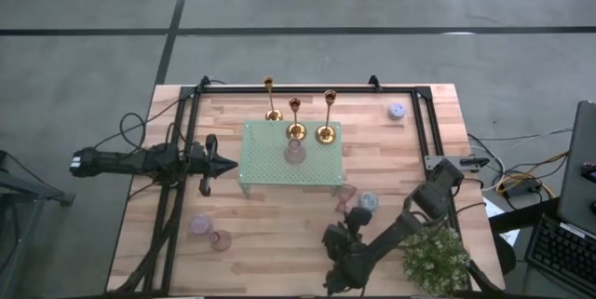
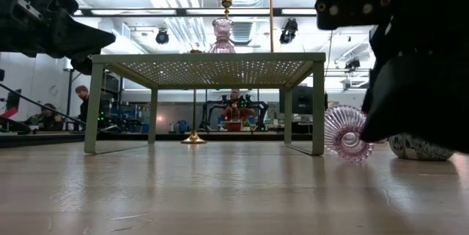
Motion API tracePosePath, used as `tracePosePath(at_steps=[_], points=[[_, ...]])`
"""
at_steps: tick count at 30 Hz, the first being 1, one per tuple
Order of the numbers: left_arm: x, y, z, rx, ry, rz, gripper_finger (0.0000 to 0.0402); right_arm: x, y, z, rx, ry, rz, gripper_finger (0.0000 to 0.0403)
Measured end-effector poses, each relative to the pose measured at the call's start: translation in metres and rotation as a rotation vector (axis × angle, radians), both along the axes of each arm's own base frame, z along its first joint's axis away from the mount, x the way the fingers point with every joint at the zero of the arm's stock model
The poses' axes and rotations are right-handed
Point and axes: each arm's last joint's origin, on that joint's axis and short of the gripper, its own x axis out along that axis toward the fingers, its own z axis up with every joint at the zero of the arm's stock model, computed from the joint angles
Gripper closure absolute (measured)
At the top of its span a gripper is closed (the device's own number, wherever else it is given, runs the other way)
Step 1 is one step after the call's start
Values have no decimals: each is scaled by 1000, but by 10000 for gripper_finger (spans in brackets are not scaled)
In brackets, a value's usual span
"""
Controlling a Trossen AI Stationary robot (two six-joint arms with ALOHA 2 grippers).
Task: Pick & Place candle stick holders
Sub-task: Put the right transparent glass candle holder on the shelf aligned with the other transparent glass candle holder
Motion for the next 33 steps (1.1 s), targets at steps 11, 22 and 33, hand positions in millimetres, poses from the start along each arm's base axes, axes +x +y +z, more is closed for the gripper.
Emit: tracePosePath(at_steps=[11, 22, 33], points=[[0, 0, 0, 0, 0, 0, 388, -2, -3, 1, -30, 35, 10, 231], [0, 0, 0, 0, 0, 0, 388, 1, -9, -2, -51, 81, 40, 232], [0, 0, 0, 0, 0, 0, 388, -1, -17, -12, -82, 92, 25, 232]])
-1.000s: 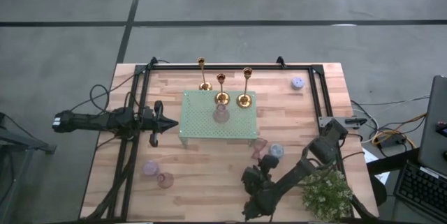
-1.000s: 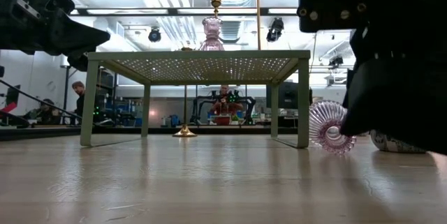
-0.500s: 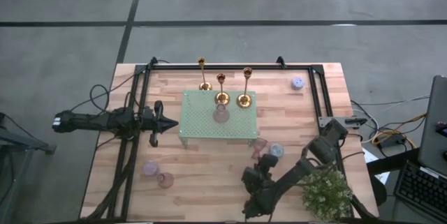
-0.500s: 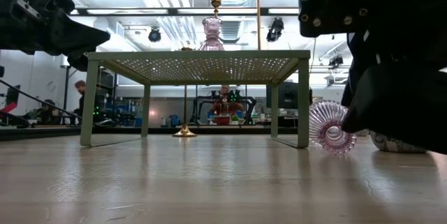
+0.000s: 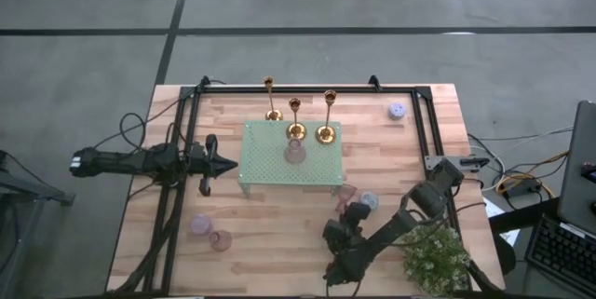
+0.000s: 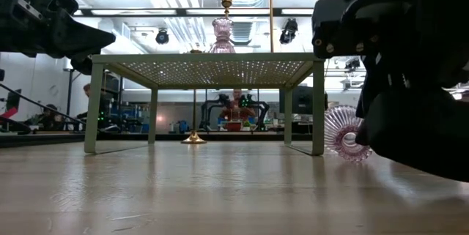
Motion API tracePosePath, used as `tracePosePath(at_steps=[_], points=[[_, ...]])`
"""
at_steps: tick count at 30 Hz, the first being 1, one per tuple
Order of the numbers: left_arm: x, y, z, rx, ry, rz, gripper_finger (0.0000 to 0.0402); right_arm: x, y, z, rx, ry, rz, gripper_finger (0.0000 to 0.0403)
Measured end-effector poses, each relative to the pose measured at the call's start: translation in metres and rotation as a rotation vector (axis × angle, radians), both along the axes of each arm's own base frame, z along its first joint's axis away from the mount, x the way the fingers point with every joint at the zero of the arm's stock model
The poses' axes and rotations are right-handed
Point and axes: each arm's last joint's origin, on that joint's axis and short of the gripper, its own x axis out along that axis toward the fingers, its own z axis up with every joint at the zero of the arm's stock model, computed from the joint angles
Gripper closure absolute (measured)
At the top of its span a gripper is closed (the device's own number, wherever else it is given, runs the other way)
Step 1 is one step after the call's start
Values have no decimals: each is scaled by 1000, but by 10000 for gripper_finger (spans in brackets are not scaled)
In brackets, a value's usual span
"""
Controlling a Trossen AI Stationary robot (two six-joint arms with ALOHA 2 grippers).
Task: Pick & Place candle stick holders
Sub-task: Put the right transparent glass candle holder on the shelf aligned with the other transparent glass candle holder
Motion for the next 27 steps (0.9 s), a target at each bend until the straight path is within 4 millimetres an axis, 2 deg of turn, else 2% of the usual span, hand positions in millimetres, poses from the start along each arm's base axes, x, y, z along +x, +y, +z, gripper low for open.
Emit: tracePosePath(at_steps=[13, 27], points=[[0, 0, 0, 0, 0, 0, 388, 1, -12, -7, -34, -25, -33, 241], [0, 0, 0, 0, 0, 0, 388, 2, -20, -11, -37, -1, -60, 381]])
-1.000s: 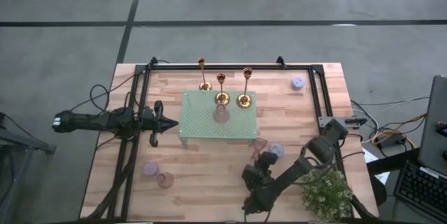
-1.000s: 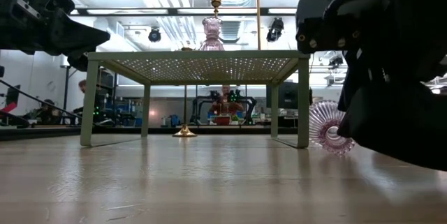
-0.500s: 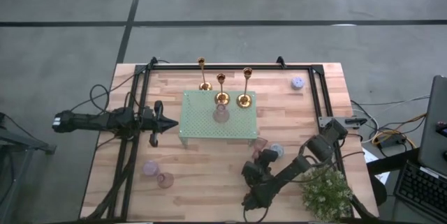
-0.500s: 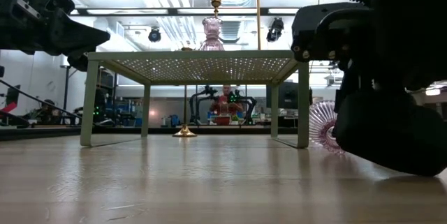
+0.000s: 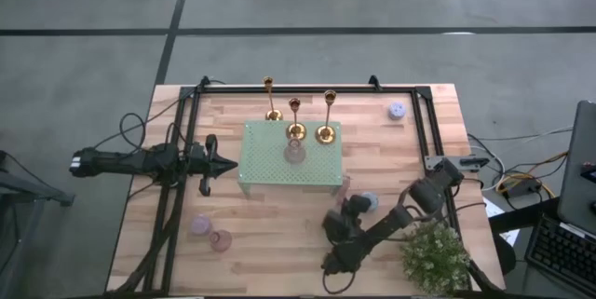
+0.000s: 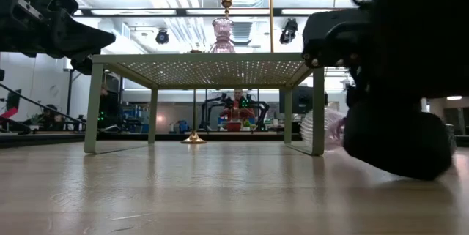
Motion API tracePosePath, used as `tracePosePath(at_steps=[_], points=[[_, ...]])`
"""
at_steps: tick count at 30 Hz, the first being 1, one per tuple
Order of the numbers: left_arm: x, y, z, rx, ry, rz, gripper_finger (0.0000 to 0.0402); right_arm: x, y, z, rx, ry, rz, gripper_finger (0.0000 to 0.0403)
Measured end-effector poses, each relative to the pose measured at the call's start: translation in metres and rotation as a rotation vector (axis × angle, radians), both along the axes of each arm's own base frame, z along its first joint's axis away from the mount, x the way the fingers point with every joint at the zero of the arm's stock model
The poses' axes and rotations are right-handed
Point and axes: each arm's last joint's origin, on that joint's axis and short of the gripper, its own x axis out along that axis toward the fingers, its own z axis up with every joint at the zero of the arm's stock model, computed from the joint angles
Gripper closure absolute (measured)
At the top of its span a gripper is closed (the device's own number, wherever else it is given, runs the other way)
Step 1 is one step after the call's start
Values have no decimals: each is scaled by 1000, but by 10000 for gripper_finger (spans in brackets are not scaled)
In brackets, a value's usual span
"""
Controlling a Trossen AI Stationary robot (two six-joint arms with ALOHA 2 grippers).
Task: Pick & Place candle stick holders
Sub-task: Put the right transparent glass candle holder on the shelf aligned with the other transparent glass candle holder
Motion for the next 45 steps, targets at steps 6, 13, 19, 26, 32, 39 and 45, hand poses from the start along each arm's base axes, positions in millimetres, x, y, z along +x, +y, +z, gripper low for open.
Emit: tracePosePath(at_steps=[6, 13, 19, 26, 32, 39, 45], points=[[0, 0, 0, 0, 0, 0, 388, 3, -5, 1, 61, 20, -64, 393], [0, 0, 0, 0, 0, 0, 388, 4, -3, 9, 73, -1, -74, 394], [0, 0, 0, 0, 0, 0, 388, 4, -2, 20, 89, -18, -71, 394], [0, 0, 0, 0, 0, 0, 388, 5, 1, 34, 123, -15, -78, 395], [0, 0, 0, 0, 0, 0, 388, 4, 1, 47, 145, -42, -80, 395], [0, 0, 0, 0, -1, 0, 388, 0, 0, 75, 233, -71, -100, 395], [0, 0, 0, 0, 0, 0, 388, -6, -3, 100, 318, -108, -124, 395]])
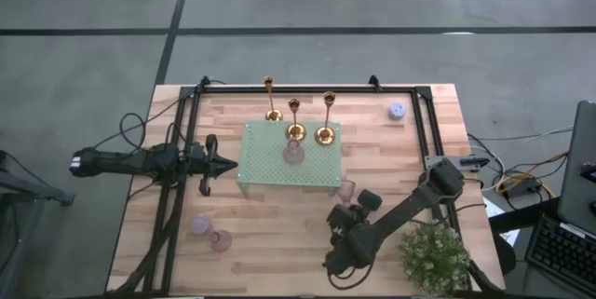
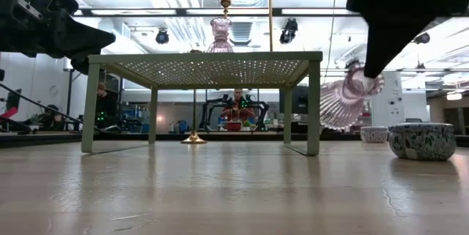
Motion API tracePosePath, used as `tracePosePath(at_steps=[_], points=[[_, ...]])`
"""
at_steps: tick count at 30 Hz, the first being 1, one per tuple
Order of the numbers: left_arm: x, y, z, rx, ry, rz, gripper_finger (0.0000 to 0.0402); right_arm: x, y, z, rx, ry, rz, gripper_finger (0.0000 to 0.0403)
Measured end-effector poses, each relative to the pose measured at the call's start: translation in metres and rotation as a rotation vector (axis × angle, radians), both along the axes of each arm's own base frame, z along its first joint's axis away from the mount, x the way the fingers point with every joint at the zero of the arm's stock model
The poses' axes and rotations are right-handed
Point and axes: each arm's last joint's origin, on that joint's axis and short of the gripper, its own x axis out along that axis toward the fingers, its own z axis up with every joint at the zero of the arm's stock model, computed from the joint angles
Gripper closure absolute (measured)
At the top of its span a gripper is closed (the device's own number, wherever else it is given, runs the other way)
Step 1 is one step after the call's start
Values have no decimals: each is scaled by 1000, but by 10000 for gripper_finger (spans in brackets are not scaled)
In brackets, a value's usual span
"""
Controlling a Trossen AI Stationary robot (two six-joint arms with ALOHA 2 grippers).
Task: Pick & Place candle stick holders
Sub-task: Put the right transparent glass candle holder on the shelf aligned with the other transparent glass candle holder
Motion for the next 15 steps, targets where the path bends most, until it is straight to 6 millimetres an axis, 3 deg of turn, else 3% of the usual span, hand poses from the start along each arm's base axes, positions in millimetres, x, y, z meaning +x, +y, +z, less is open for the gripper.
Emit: tracePosePath(at_steps=[15], points=[[0, 0, 0, 0, 0, 0, 388, -7, -18, 54, 303, -37, -20, 395]])
